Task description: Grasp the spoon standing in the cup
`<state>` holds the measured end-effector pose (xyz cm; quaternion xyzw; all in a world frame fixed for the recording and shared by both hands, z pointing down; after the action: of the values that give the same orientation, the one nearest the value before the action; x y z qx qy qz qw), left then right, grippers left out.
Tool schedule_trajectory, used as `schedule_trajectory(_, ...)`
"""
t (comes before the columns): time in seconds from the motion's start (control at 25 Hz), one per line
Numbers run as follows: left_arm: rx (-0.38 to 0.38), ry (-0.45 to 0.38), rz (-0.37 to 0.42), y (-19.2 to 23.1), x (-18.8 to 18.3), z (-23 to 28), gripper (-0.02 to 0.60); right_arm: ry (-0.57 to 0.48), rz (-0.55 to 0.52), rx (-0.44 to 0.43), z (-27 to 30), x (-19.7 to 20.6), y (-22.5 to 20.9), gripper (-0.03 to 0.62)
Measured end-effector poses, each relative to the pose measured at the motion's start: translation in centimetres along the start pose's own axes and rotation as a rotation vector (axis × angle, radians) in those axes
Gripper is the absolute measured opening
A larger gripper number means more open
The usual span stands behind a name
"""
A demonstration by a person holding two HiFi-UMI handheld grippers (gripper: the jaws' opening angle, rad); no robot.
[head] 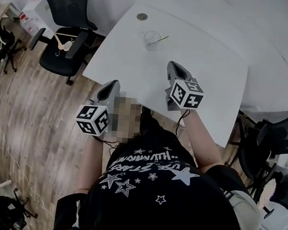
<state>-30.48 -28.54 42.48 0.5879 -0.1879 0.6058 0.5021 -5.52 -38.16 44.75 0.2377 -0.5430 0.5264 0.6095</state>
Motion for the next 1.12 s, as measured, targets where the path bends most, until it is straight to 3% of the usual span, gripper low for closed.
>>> schedule_trajectory(0.36,-0.020,0.016,0.001,2.2,-1.8,4.8,0.006,0.025,-0.011,0.016,5.7,-1.5,-2.6,0.011)
schedule_trajectory(0.88,-0.021,0.083,-0.015,4.7,-2.3,9.4,0.006,0.059,0.018,0.010,12.3,-1.0,-4.0,0.146)
schedule_trajectory(1.12,-0.019,0.130,-0.003,5.4,-1.8,11.2,0.006,0.051,0.039,0.003,14.4,-1.1,-4.0,0.150)
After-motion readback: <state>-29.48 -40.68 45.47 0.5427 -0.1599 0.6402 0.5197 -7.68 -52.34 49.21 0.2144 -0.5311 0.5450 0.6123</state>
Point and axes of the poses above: the fingertips, and each gripper's own axes: z forward along the fingers, y to its left, x out of its underside, the point moved 6 cm from there along -z, backward along the fingers, and after that the axes turned 2 degrees about x, right-handed, at the moved point
